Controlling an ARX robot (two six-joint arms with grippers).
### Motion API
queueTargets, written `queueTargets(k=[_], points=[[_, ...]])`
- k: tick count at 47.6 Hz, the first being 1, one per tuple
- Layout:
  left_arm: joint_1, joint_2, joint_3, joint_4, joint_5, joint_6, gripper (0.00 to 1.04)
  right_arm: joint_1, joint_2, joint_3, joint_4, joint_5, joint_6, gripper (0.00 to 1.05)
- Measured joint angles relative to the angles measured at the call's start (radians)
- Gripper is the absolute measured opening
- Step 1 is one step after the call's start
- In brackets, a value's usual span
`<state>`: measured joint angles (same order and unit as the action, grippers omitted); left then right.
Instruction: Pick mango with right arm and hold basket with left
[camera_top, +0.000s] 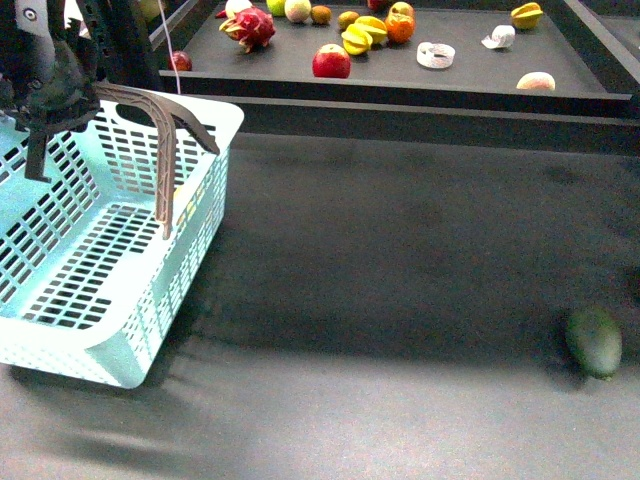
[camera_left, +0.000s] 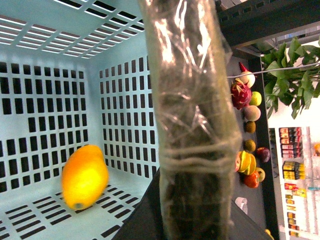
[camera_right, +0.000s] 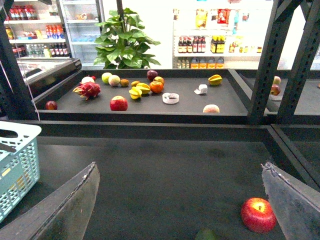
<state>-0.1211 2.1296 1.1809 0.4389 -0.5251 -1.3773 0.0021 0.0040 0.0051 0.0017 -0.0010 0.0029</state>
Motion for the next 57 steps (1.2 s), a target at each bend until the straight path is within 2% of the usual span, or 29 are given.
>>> queueTargets(k=[13, 14, 28, 38, 46, 50, 57], points=[[0.013, 0.036, 0.007, 0.047, -0.01, -0.106, 0.08, 0.0, 0.0, 0.0, 0.0, 0.0, 0.0, 0.97], [0.014, 0.036, 0.007, 0.049, -0.009, -0.115, 0.11, 0.0, 0.0, 0.0, 0.0, 0.0, 0.0, 0.97], [0.019, -0.016, -0.045, 0.056, -0.034, -0.119, 0.57, 0.0, 0.0, 0.0, 0.0, 0.0, 0.0, 0.97], [0.024, -0.234, -0.227, 0.128, -0.026, -0.021, 1.01, 0.0, 0.0, 0.0, 0.0, 0.0, 0.0, 0.97], [0.064, -0.404, -0.421, 0.201, 0.006, 0.105, 0.99, 0.0, 0.0, 0.0, 0.0, 0.0, 0.0, 0.97], [0.112, -0.553, -0.562, 0.245, 0.033, 0.18, 0.99, 0.0, 0.0, 0.0, 0.0, 0.0, 0.0, 0.97], [0.196, -0.796, -0.788, 0.208, 0.039, 0.209, 0.99, 0.0, 0.0, 0.0, 0.0, 0.0, 0.0, 0.97]])
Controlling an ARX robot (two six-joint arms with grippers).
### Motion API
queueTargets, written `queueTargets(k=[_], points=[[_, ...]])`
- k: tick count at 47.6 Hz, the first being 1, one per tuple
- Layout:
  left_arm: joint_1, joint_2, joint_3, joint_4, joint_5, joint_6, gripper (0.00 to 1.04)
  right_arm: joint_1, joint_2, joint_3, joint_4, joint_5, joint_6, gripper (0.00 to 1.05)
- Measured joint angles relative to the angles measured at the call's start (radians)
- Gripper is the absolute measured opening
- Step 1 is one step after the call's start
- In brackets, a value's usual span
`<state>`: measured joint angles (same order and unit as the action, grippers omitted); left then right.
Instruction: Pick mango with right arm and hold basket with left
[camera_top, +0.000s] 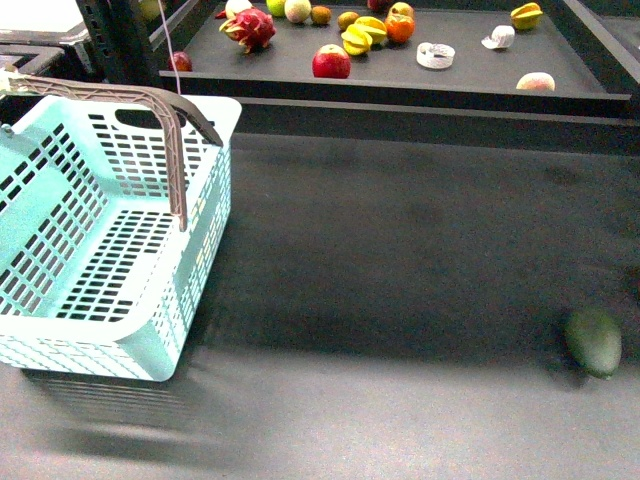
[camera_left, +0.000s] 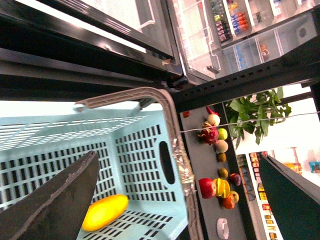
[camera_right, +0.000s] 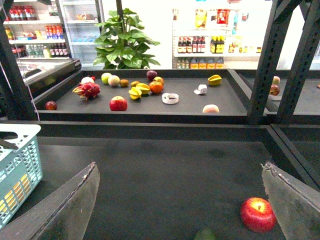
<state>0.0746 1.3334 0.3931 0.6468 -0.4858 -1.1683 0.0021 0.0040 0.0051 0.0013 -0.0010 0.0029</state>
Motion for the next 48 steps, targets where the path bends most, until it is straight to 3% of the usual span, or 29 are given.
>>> queueTargets(k=[11, 20, 22, 24, 26, 28, 30, 32, 37, 41, 48], points=[[0.08, -0.214, -0.145, -0.115, 0.028, 0.01, 0.99, 0.0, 0.0, 0.0, 0.0, 0.0, 0.0, 0.97], [0.084, -0.224, -0.146, -0.113, 0.042, 0.019, 0.99, 0.0, 0.0, 0.0, 0.0, 0.0, 0.0, 0.97], [0.117, -0.196, -0.178, 0.001, 0.197, 0.112, 0.93, 0.0, 0.0, 0.0, 0.0, 0.0, 0.0, 0.97], [0.145, -0.167, -0.245, 0.216, 0.439, 0.365, 0.82, 0.0, 0.0, 0.0, 0.0, 0.0, 0.0, 0.97], [0.14, -0.182, -0.286, 0.32, 0.593, 0.574, 0.73, 0.0, 0.0, 0.0, 0.0, 0.0, 0.0, 0.97], [0.117, -0.233, -0.301, 0.336, 0.668, 0.783, 0.63, 0.0, 0.001, 0.0, 0.0, -0.001, 0.0, 0.97], [0.102, -0.291, -0.316, 0.312, 0.659, 0.954, 0.52, 0.0, 0.0, 0.0, 0.0, -0.001, 0.0, 0.97], [0.092, -0.326, -0.327, 0.288, 0.642, 1.011, 0.45, 0.0, 0.0, 0.0, 0.0, 0.001, 0.0, 0.97], [0.065, -0.408, -0.349, 0.219, 0.62, 1.102, 0.27, 0.0, 0.0, 0.0, 0.0, 0.002, 0.0, 0.97], [0.037, -0.511, -0.367, 0.136, 0.592, 1.137, 0.06, 0.0, 0.0, 0.0, 0.0, 0.0, 0.0, 0.97], [-0.059, -0.652, -0.372, 0.015, 0.494, 1.15, 0.04, 0.0, 0.0, 0.0, 0.0, 0.001, 0.0, 0.97]])
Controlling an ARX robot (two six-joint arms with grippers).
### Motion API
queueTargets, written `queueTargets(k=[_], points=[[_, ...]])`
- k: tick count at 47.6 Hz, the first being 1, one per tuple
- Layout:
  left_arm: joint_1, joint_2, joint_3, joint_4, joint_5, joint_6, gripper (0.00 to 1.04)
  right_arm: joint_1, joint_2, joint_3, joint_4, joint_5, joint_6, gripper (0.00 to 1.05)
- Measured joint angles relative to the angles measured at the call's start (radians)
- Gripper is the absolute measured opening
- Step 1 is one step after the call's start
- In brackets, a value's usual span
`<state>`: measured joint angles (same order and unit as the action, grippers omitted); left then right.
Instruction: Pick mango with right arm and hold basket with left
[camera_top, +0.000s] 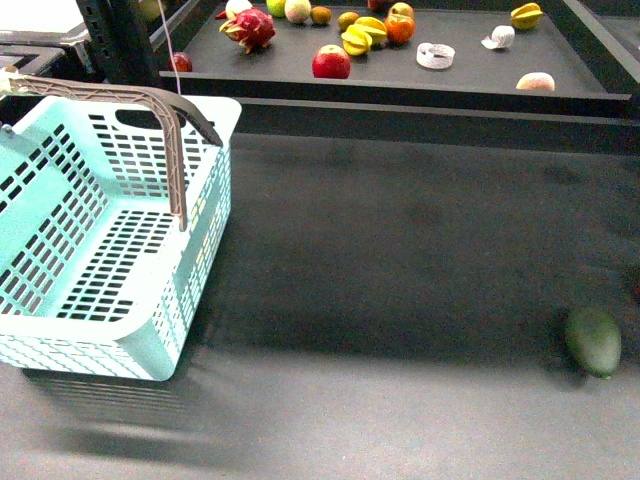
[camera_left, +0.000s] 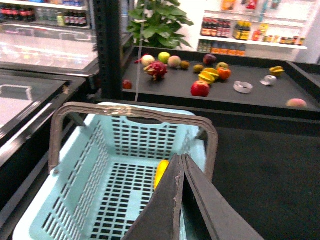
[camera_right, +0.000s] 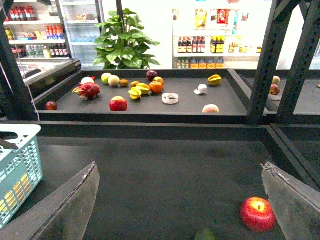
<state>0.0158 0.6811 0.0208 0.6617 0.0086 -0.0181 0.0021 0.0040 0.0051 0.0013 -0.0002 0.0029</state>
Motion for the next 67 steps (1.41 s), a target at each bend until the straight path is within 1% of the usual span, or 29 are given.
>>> queueTargets(k=[2, 17, 32, 48, 49, 52, 53, 67], points=[[-0.012, -0.037, 0.0, -0.032, 0.001, 0.004, 0.04, 0.0, 0.0, 0.0, 0.0, 0.0, 0.0, 0.97], [-0.014, -0.245, -0.001, -0.226, -0.009, 0.008, 0.04, 0.0, 0.0, 0.0, 0.0, 0.0, 0.0, 0.97], [-0.014, -0.391, -0.001, -0.368, -0.009, 0.01, 0.04, 0.0, 0.0, 0.0, 0.0, 0.0, 0.0, 0.97], [-0.014, -0.504, -0.001, -0.481, -0.009, 0.01, 0.04, 0.0, 0.0, 0.0, 0.0, 0.0, 0.0, 0.97], [-0.014, -0.518, -0.001, -0.496, -0.009, 0.01, 0.04, 0.0, 0.0, 0.0, 0.0, 0.0, 0.0, 0.97], [-0.014, -0.625, -0.001, -0.629, -0.008, 0.01, 0.04, 0.0, 0.0, 0.0, 0.0, 0.0, 0.0, 0.97], [-0.014, -0.646, -0.001, -0.648, -0.009, 0.01, 0.04, 0.0, 0.0, 0.0, 0.0, 0.0, 0.0, 0.97], [-0.014, -0.676, -0.001, -0.659, -0.009, 0.01, 0.04, 0.0, 0.0, 0.0, 0.0, 0.0, 0.0, 0.97]])
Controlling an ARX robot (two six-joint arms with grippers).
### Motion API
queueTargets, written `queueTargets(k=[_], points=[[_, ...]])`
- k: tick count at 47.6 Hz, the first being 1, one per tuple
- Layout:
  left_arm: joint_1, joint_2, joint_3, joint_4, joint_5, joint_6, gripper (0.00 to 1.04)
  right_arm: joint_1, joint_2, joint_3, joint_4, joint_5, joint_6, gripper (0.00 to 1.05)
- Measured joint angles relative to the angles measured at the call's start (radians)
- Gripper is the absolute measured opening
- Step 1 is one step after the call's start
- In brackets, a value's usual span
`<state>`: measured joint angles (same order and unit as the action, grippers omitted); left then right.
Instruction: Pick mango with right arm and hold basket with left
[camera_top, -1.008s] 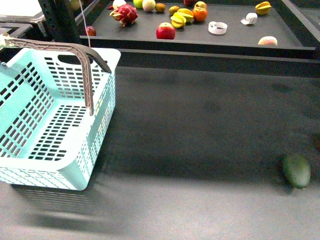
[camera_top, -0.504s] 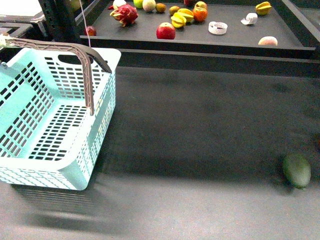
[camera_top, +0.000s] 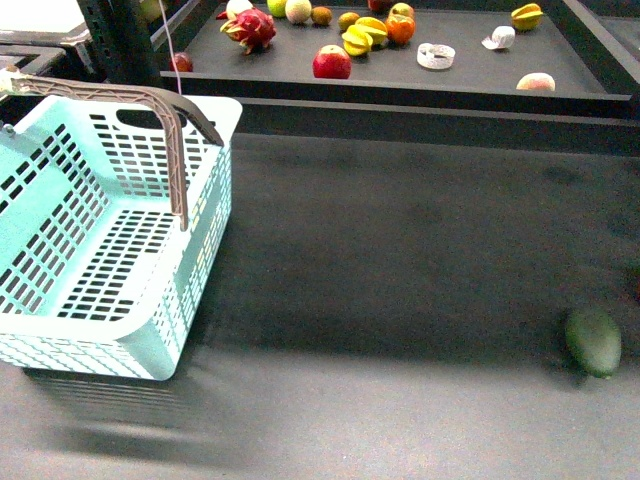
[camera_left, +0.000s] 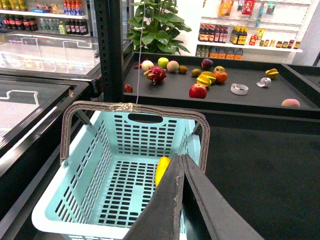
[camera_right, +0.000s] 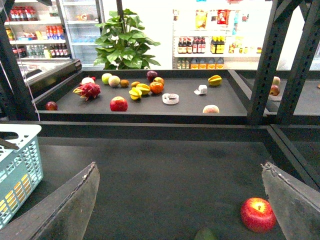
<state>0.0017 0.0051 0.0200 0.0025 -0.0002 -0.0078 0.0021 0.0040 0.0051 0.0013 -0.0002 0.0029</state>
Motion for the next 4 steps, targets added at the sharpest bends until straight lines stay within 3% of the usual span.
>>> queueTargets(k=[4], points=[[0.0, 0.0, 0.0, 0.0, 0.0, 0.0, 0.04, 0.0, 0.0, 0.0, 0.0, 0.0, 0.0, 0.97]])
